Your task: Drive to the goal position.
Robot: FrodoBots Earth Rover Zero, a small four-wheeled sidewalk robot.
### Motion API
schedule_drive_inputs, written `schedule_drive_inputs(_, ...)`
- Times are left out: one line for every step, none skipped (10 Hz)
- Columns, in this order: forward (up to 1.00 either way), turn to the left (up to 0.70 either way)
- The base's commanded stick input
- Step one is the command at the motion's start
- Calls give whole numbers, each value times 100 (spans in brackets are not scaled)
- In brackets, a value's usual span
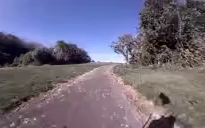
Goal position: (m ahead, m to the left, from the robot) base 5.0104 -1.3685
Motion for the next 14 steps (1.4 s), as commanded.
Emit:
schedule_drive_inputs(100, 0)
schedule_drive_inputs(100, 0)
schedule_drive_inputs(100, 0)
schedule_drive_inputs(100, 0)
schedule_drive_inputs(100, 0)
schedule_drive_inputs(100, 0)
schedule_drive_inputs(100, 0)
schedule_drive_inputs(99, 0)
schedule_drive_inputs(98, 0)
schedule_drive_inputs(7, 0)
schedule_drive_inputs(7, 0)
schedule_drive_inputs(6, 0)
schedule_drive_inputs(7, 0)
schedule_drive_inputs(7, 0)
